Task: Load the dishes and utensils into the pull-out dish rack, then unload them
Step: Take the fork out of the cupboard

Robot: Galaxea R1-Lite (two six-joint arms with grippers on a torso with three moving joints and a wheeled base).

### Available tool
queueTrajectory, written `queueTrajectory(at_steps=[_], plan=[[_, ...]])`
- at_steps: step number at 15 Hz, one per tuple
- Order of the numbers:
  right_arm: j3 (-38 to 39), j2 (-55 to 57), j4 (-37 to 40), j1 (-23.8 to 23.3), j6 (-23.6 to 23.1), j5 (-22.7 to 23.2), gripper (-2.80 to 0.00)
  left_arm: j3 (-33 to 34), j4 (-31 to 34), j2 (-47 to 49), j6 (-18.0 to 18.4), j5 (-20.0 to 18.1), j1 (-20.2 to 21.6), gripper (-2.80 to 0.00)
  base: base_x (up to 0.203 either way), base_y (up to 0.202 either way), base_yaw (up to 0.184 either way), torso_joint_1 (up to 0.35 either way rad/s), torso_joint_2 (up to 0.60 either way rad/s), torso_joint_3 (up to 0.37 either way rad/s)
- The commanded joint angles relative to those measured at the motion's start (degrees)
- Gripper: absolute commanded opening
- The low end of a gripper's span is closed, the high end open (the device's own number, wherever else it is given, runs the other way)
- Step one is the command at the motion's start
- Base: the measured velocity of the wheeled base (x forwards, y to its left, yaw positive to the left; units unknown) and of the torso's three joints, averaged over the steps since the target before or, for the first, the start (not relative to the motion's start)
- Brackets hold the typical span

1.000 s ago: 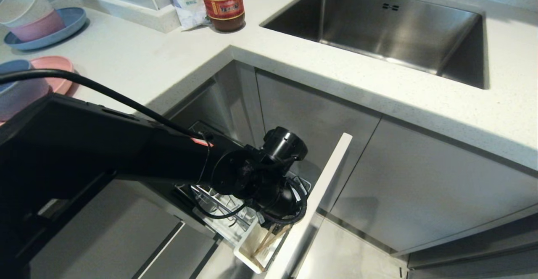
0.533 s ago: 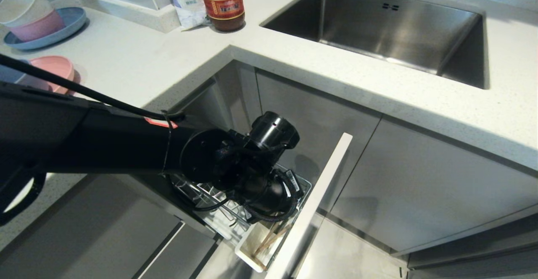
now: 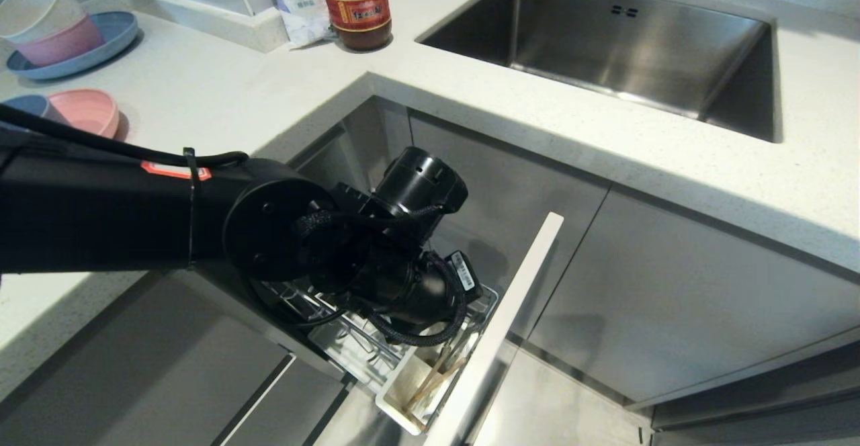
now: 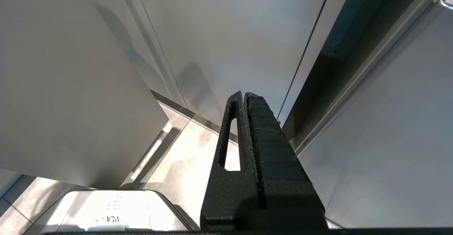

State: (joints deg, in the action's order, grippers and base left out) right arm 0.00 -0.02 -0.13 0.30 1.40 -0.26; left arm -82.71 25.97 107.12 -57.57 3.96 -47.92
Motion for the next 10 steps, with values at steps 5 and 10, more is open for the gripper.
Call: queueTrajectory(at_steps=[5, 10], plan=[[0.1, -0.2, 0.0, 0.0, 0.0, 0.0, -2.80, -1.8, 4.1, -2.7, -0.4, 0.0, -0.8, -2.80, 0.000, 0.000, 0.000, 0.000, 0.00, 0.000], [0.1, -0.2, 0.0, 0.0, 0.0, 0.0, -2.80, -3.4, 7.2, -5.4, -0.4, 0.0, -1.3, -2.80, 0.000, 0.000, 0.000, 0.000, 0.00, 0.000]])
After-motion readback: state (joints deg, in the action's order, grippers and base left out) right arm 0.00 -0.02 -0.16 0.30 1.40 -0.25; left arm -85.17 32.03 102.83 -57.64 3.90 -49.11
